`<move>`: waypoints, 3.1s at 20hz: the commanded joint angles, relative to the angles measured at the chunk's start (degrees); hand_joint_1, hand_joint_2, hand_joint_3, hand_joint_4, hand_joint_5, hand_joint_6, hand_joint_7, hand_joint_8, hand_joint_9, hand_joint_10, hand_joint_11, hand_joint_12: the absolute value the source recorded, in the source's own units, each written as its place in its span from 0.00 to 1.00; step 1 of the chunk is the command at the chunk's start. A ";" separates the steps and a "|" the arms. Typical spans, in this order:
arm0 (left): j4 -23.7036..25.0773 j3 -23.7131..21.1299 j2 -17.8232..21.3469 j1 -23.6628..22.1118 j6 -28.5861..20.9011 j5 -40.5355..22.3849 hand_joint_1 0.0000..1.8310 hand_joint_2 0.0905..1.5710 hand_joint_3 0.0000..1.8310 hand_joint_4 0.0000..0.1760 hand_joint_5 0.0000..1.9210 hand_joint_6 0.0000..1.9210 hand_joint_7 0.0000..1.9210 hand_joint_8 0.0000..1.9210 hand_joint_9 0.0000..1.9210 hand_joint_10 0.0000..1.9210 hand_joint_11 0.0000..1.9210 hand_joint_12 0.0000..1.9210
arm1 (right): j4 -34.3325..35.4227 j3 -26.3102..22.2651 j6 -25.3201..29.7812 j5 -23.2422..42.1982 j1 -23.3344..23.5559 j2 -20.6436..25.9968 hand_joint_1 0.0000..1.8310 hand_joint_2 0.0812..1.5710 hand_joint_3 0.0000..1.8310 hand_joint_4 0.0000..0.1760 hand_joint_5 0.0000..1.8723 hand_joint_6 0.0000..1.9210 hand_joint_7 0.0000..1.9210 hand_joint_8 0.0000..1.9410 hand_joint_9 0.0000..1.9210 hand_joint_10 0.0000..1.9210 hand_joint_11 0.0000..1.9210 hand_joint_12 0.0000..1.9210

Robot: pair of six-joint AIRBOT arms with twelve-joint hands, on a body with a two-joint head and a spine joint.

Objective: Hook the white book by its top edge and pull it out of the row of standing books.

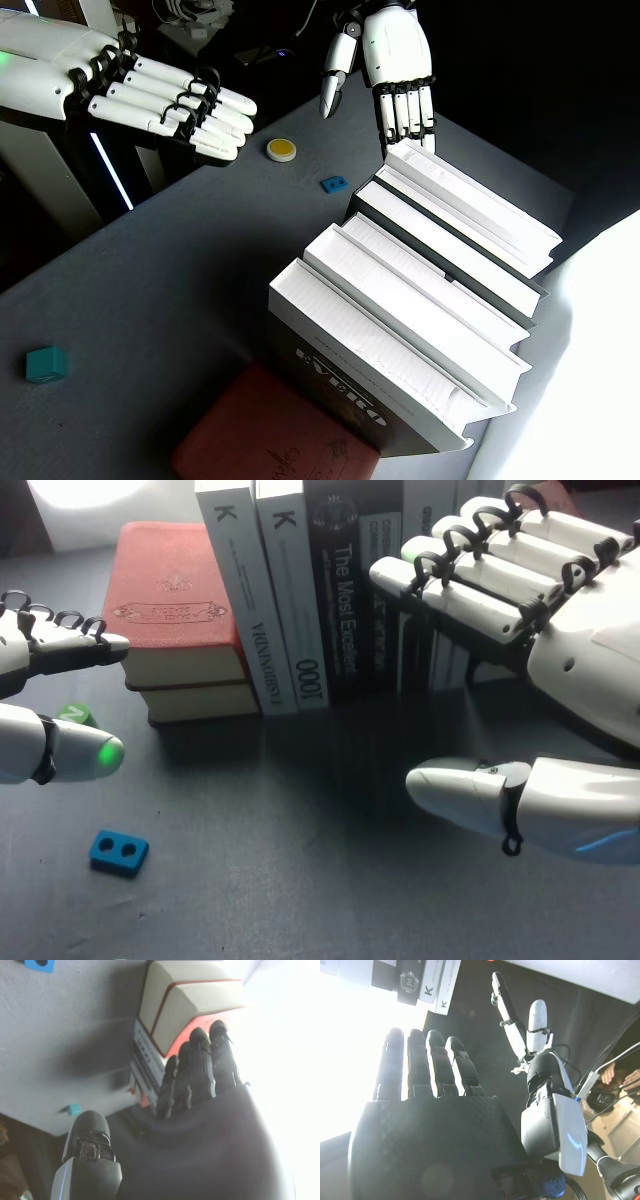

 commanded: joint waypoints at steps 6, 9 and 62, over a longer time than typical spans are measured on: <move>0.76 -0.33 0.18 -0.86 -0.12 5.38 0.00 0.74 0.02 0.00 0.03 0.00 0.03 0.00 0.00 0.00 0.00 0.00 | -2.61 -0.32 -0.53 6.35 1.03 -0.03 0.00 0.80 0.01 0.00 0.03 0.00 0.02 0.00 0.00 0.00 0.00 0.00; 0.77 -0.24 0.15 -0.87 -0.12 5.46 0.00 0.75 0.01 0.00 0.03 0.00 0.03 0.00 0.01 0.00 0.00 0.00 | -2.61 -0.18 -1.75 7.63 1.39 -0.27 0.00 0.80 0.01 0.00 0.05 0.01 0.04 0.01 0.02 0.01 0.00 0.00; 0.72 -2.26 0.16 -1.22 -1.52 6.24 0.00 0.76 0.00 0.00 0.03 0.00 0.03 0.00 0.01 0.00 0.01 0.00 | 0.80 23.17 -14.00 17.82 -0.75 -19.24 0.00 0.80 0.00 0.00 0.06 0.01 0.05 0.01 0.03 0.01 0.01 0.00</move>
